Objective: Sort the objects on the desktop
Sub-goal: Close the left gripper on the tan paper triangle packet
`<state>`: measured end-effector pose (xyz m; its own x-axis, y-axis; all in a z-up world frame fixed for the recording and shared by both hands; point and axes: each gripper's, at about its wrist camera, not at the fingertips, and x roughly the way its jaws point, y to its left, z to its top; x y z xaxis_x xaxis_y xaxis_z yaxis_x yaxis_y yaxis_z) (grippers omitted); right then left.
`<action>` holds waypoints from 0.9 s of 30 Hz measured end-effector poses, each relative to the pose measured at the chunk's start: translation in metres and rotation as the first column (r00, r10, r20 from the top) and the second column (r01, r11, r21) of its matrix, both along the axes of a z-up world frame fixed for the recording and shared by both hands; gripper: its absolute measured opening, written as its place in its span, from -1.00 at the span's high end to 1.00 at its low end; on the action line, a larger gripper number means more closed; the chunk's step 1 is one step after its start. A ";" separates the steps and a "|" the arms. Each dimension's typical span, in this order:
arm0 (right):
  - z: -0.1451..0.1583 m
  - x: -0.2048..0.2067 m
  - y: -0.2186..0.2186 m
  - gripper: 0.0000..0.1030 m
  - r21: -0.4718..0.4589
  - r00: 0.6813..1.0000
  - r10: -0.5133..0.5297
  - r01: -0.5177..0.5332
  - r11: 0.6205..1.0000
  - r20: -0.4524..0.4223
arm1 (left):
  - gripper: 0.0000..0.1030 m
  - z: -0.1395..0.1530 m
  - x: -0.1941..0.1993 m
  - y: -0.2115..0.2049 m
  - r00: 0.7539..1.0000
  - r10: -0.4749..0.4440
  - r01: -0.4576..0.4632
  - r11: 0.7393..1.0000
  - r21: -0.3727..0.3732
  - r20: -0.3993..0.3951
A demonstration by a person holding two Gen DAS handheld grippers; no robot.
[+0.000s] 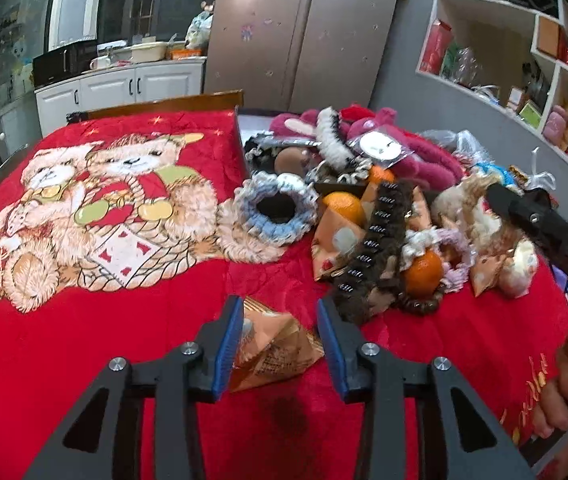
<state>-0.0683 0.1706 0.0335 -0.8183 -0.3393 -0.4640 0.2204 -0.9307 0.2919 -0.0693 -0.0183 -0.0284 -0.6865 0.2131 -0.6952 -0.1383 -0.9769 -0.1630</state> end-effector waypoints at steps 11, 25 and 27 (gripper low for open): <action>-0.004 -0.004 0.002 0.71 -0.002 1.000 -0.003 0.003 1.000 0.016 | 0.50 -0.002 0.000 0.002 1.000 -0.012 0.012 1.000 -0.012 0.004; 0.002 -0.001 0.003 0.71 -0.002 1.000 0.000 0.000 1.000 -0.001 | 0.50 0.015 0.006 0.001 0.999 0.006 -0.007 1.000 -0.022 -0.048; 0.004 0.000 0.003 0.71 0.000 1.000 0.007 -0.007 1.000 -0.002 | 0.50 0.019 0.007 0.002 0.998 0.004 -0.005 1.000 -0.030 -0.061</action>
<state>-0.0688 0.1731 0.0372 -0.8169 -0.3448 -0.4623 0.2270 -0.9291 0.2918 -0.0623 -0.0158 -0.0090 -0.7290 0.1896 -0.6577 -0.1427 -0.9819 -0.1249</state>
